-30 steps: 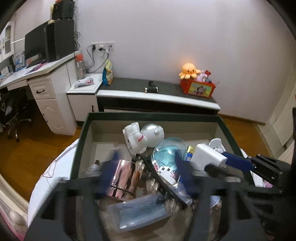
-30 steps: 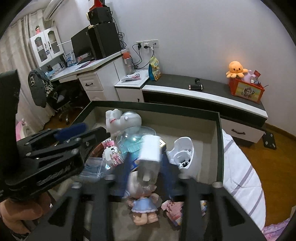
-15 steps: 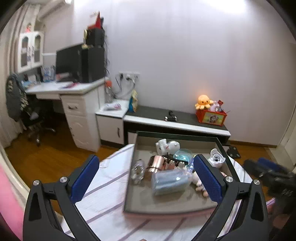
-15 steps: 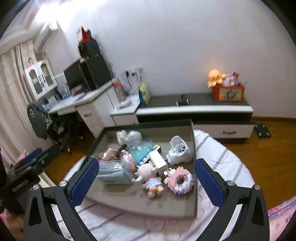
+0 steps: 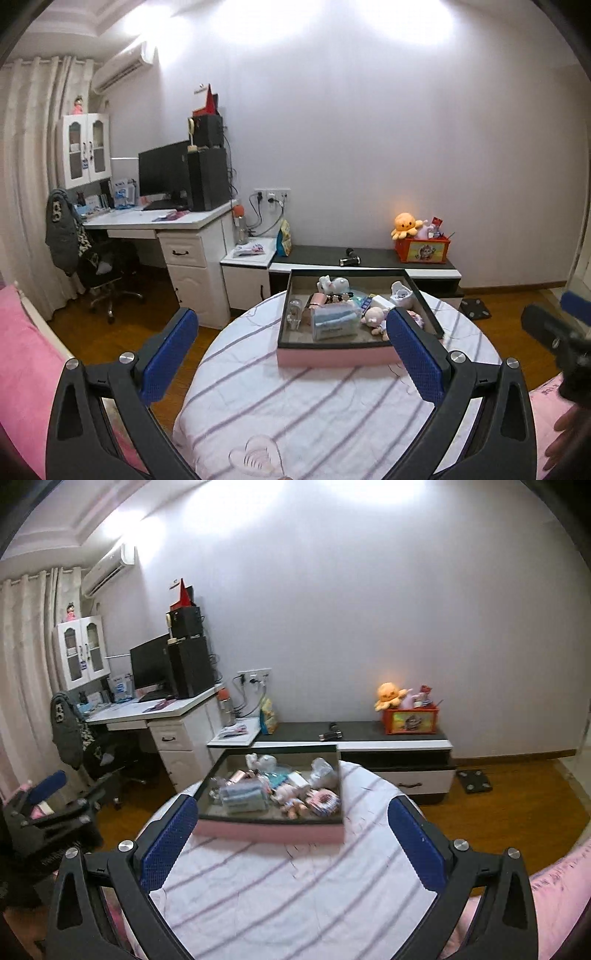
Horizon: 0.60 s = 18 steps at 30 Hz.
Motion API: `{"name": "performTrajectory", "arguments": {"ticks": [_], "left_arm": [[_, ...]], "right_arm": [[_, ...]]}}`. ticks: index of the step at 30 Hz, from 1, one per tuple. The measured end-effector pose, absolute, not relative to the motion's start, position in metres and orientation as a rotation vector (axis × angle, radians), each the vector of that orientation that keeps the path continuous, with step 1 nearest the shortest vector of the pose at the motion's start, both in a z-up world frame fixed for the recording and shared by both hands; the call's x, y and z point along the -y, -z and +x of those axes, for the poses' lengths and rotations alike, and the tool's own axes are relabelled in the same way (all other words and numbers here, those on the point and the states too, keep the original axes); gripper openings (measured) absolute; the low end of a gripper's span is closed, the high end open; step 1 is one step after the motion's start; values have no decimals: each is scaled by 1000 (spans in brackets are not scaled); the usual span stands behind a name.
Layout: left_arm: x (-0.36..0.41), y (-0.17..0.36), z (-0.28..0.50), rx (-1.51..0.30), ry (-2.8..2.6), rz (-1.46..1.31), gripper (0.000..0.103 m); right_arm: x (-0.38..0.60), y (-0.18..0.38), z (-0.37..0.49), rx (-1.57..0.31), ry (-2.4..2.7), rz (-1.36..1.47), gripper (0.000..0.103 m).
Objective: Organize rigid objects
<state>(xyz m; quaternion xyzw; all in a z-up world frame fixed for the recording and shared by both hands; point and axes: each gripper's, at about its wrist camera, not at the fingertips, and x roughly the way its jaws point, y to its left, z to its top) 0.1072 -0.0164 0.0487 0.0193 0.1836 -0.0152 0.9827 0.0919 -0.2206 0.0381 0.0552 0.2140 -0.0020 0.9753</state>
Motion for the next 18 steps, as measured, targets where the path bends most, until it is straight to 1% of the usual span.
{"name": "performTrajectory", "arguments": {"ticks": [8, 12, 18], "left_arm": [[20, -55, 29, -309, 49, 43, 103], [22, -54, 11, -313, 74, 45, 103], [22, -56, 2, -320, 83, 35, 103]], "right_arm": [[221, -35, 20, -388, 65, 101, 103], [219, -37, -2, -374, 73, 89, 103], [213, -43, -10, -355, 77, 82, 103]]}}
